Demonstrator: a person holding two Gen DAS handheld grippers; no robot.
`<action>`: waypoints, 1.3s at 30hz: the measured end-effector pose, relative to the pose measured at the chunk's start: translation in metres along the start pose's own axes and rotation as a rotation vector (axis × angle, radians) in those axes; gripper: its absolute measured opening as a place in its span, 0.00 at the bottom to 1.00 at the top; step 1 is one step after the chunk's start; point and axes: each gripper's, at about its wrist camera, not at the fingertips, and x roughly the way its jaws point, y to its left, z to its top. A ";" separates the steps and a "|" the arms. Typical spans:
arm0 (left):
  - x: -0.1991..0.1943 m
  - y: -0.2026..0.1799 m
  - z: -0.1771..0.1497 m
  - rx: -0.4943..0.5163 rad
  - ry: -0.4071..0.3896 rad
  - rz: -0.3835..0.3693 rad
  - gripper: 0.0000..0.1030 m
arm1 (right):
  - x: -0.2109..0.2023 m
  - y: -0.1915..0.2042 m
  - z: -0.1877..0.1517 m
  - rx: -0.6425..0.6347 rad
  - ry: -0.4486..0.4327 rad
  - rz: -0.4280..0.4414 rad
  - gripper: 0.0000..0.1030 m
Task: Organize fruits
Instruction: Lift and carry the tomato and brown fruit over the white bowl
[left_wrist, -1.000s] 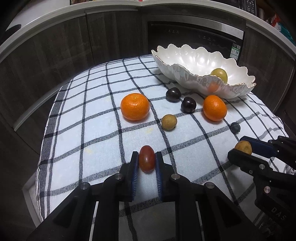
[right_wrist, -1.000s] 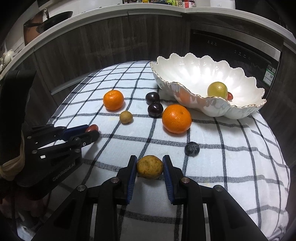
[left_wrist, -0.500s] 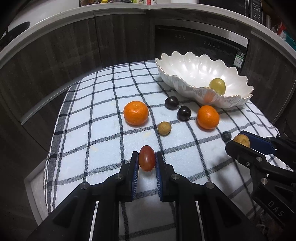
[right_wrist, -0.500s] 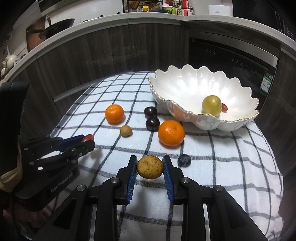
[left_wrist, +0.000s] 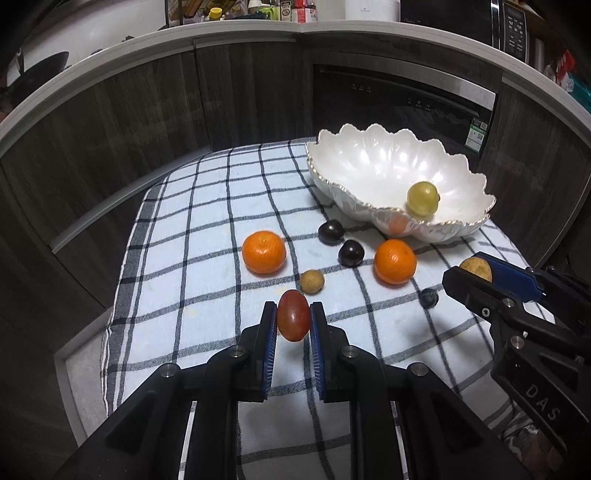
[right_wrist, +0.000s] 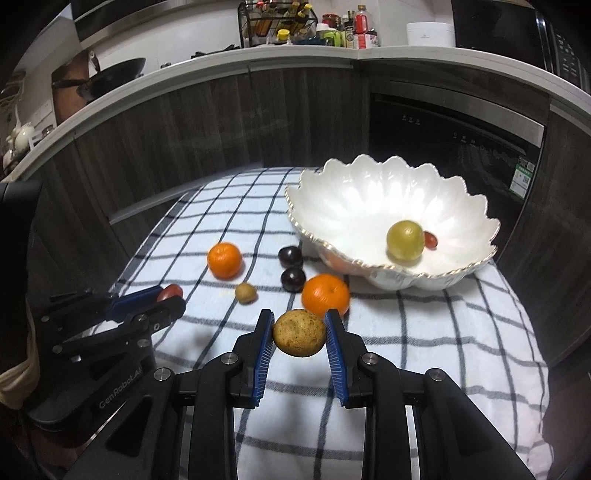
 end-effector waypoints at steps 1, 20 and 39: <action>-0.001 -0.001 0.002 0.001 -0.001 0.000 0.18 | -0.001 -0.002 0.002 0.004 -0.001 0.001 0.29; 0.000 -0.035 0.052 0.019 -0.024 -0.037 0.18 | -0.010 -0.048 0.035 0.063 -0.026 -0.033 0.29; 0.035 -0.069 0.103 0.056 -0.037 -0.061 0.18 | 0.010 -0.110 0.068 0.112 -0.024 -0.094 0.29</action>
